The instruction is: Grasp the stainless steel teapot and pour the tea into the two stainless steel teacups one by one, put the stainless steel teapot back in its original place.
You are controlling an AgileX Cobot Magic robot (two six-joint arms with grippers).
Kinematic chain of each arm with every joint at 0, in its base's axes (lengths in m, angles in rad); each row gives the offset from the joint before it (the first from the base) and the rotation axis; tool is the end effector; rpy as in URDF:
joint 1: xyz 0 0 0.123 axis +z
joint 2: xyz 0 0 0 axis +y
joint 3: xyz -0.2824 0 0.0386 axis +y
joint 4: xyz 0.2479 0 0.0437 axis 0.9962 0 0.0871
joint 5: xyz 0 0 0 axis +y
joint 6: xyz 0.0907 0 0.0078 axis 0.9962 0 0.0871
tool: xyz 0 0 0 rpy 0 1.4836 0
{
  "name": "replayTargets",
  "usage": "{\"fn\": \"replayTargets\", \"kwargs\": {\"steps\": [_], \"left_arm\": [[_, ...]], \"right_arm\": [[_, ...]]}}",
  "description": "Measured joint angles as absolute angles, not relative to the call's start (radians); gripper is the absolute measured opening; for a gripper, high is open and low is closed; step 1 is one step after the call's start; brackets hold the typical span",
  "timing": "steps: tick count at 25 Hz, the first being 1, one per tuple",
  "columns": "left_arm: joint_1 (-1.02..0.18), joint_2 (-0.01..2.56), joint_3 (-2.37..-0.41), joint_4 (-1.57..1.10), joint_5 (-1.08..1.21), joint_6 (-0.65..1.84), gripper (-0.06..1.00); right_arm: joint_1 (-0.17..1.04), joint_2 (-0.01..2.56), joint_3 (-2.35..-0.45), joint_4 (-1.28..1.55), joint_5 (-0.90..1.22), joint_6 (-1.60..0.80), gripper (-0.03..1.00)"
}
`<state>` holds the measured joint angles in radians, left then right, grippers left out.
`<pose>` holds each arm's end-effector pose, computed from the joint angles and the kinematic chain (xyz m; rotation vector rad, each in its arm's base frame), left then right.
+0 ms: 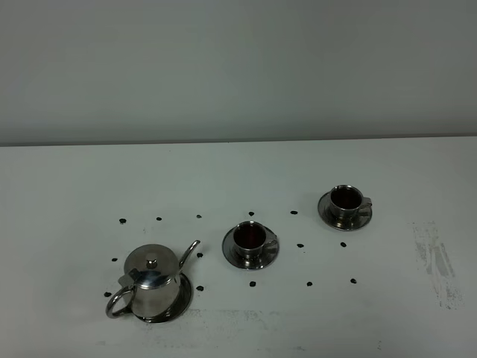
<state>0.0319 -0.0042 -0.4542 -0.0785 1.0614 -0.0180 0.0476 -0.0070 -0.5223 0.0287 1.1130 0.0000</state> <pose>-0.0004 -0.0063 0.2645 -0.0503 2.0845 -0.0863 -0.0109 0.0018 0.2791 -0.0519 2.0669 0.0637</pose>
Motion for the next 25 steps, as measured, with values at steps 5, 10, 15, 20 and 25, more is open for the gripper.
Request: {"fn": "replayTargets", "kwargs": {"steps": [5, 10, 15, 20, 25], "left_arm": [[0.032, -0.004, -0.454, -0.079, 1.061, -0.016, 0.34], [0.032, -0.004, -0.454, -0.079, 1.061, -0.016, 0.34], [0.032, -0.004, -0.454, -0.079, 1.061, -0.016, 0.34], [0.032, -0.004, -0.454, -0.079, 1.061, -0.016, 0.34], [0.032, -0.004, -0.454, -0.079, 1.061, -0.016, 0.34]], "right_arm": [[0.048, -0.007, -0.522, 0.029, 1.113, 0.000, 0.23], [0.048, -0.007, -0.522, 0.029, 1.113, 0.000, 0.23], [0.048, -0.007, -0.522, 0.029, 1.113, 0.000, 0.23], [0.048, -0.007, -0.522, 0.029, 1.113, 0.000, 0.23], [0.048, -0.007, -0.522, 0.029, 1.113, 0.000, 0.23]]}}
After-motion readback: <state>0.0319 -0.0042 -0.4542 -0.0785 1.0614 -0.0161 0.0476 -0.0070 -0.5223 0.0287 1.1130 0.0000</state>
